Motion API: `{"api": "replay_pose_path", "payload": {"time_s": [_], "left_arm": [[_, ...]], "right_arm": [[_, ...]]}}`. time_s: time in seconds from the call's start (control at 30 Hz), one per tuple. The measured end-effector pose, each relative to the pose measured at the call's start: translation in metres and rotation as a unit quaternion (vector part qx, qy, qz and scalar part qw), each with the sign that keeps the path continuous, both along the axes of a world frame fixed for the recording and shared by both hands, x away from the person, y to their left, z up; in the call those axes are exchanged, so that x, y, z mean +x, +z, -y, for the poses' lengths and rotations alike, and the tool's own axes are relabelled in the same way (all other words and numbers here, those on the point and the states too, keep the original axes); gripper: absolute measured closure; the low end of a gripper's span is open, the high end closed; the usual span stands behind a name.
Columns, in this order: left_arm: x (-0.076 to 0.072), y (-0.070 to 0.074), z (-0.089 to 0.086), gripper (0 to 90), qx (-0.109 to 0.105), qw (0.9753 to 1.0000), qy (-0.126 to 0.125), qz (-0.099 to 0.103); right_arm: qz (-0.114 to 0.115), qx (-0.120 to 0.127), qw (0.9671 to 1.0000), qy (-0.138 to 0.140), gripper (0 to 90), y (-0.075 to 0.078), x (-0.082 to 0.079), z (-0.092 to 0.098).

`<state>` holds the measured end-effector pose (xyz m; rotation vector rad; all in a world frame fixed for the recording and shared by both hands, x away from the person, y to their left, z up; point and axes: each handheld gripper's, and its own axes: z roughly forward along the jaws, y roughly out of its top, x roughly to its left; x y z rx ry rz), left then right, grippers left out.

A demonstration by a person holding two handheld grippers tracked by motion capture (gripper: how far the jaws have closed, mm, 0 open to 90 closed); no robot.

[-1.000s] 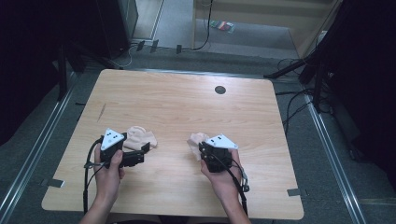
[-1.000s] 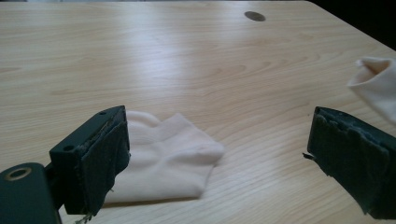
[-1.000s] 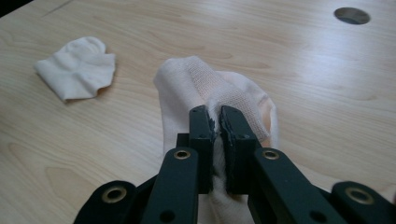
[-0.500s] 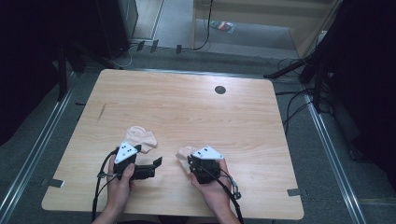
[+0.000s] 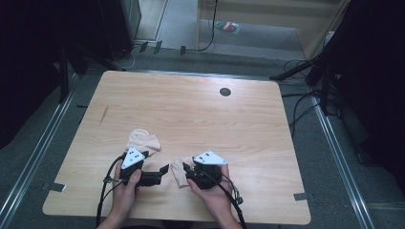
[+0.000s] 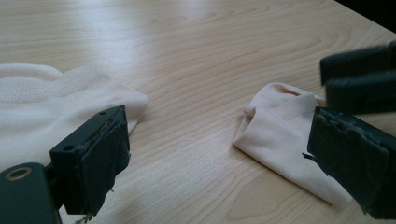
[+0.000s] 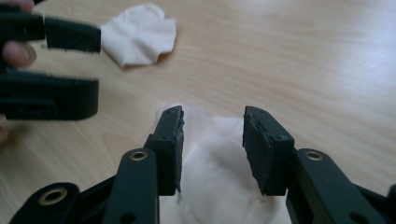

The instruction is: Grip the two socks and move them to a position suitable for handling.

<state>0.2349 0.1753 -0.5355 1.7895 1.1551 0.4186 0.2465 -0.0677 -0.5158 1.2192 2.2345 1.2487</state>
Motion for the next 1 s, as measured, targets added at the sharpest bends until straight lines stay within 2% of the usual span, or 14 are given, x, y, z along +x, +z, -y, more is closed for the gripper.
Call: {"api": "replay_pose_path", "payload": {"time_s": [0.03, 0.07, 0.13, 0.17, 0.23, 0.3, 0.37, 0.47, 0.5, 0.57, 0.7, 0.8, 1.0], "left_arm": [[0.000, 0.000, 0.000, 5.9, 0.000, 1.0000, 0.001, -0.002], [0.001, -0.001, 0.000, 5.9, -0.001, 1.0000, -0.002, -0.003], [0.001, -0.001, 0.001, 6.1, -0.011, 0.9999, -0.007, -0.007], [0.001, -0.002, 0.002, 6.1, -0.019, 0.9997, -0.012, -0.010], [0.001, -0.002, 0.002, 6.2, -0.017, 0.9997, -0.013, -0.010], [0.001, -0.003, 0.004, 6.2, -0.013, 0.9997, -0.018, -0.012], [0.000, -0.004, 0.005, 6.2, -0.014, 0.9996, -0.019, -0.013], [0.000, -0.004, 0.006, 6.2, -0.012, 0.9996, -0.019, -0.014], [0.000, -0.005, 0.006, 6.2, -0.013, 0.9996, -0.022, -0.015], [0.000, -0.005, 0.006, 6.2, -0.014, 0.9995, -0.025, -0.014], [0.000, -0.005, 0.005, 6.2, -0.012, 0.9996, -0.023, -0.015], [0.001, -0.004, 0.003, 6.2, -0.018, 0.9995, -0.022, -0.015], [0.001, -0.004, 0.002, 6.2, -0.018, 0.9995, -0.020, -0.017]], "right_arm": [[0.005, 0.004, 1.0000, -0.004, 64.4, 0.003, 0.002, 0.004], [0.009, 0.011, 0.9998, -0.014, 71.4, 0.008, 0.006, 0.013], [0.002, 0.017, 0.9997, -0.019, 76.0, 0.010, 0.010, 0.021], [-0.004, 0.021, 0.9996, -0.018, 77.4, 0.010, 0.011, 0.023], [-0.021, 0.019, 0.9996, -0.006, 78.5, 0.007, 0.014, 0.026], [-0.026, 0.016, 0.9995, 0.000, 78.4, 0.004, 0.015, 0.025], [-0.041, 0.011, 0.9989, 0.018, 75.5, -0.003, 0.016, 0.020], [-0.043, 0.004, 0.9985, 0.034, 74.2, -0.007, 0.017, 0.015], [-0.045, -0.009, 0.9981, 0.041, 73.6, -0.012, 0.018, 0.012], [-0.045, -0.012, 0.9980, 0.043, 72.6, -0.014, 0.019, 0.011], [-0.048, -0.030, 0.9972, 0.050, 63.6, -0.023, 0.022, 0.008], [-0.042, -0.036, 0.9977, 0.040, 56.2, -0.023, 0.021, 0.008], [-0.049, -0.046, 0.9970, 0.037, 53.3, -0.027, 0.022, 0.009]]}}
